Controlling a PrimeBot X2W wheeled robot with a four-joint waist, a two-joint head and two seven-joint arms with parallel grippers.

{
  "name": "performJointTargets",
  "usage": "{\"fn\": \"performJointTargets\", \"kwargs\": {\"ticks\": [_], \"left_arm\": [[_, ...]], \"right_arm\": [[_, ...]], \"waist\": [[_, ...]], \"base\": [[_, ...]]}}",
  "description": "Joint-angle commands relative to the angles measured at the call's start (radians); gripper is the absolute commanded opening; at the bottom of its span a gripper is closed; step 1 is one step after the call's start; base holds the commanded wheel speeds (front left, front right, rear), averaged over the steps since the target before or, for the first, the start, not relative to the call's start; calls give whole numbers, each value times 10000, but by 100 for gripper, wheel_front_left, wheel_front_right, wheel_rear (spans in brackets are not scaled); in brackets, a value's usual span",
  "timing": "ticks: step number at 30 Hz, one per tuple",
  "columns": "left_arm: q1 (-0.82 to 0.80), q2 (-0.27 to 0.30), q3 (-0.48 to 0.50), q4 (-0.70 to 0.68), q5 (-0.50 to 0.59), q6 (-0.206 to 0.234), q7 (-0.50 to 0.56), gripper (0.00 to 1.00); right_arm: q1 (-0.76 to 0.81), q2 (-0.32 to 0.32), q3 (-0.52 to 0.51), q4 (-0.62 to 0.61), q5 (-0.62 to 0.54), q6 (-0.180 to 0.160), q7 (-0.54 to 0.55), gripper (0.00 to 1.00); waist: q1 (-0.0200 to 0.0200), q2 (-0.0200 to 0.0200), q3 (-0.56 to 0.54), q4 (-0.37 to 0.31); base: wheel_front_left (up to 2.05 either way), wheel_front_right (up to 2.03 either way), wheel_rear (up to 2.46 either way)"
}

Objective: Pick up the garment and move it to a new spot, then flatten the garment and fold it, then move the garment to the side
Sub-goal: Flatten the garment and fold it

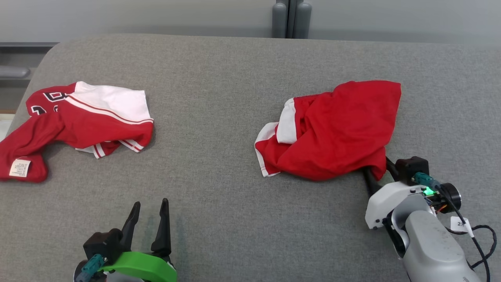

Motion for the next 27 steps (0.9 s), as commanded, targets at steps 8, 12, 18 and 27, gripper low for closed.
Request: {"fn": "performJointTargets", "kwargs": {"ticks": [8, 12, 18, 27], "left_arm": [[252, -30, 177, -1, 131, -26, -5, 100], [431, -98, 86, 1, 244, -26, -5, 100], [542, -125, -28, 12, 320, -26, -5, 100], [524, 11, -321, 0, 197, -26, -5, 100]], "right_arm": [[-534, -56, -2228, -2573, -766, -14, -45, 0], [-1846, -39, -2369, -4536, -1194, -14, -45, 0], [-3585, -35, -570, -5321, -896, -14, -41, 0], [-4784, -55, 2711, -4809, 1409, -14, -33, 0]], "waist": [[0, 0, -443, -288], [0, 0, -819, -501], [0, 0, -1179, -405], [0, 0, -1087, 157]], "base": [[0, 0, 0], [0, 0, 0], [0, 0, 0], [0, 0, 0]]}}
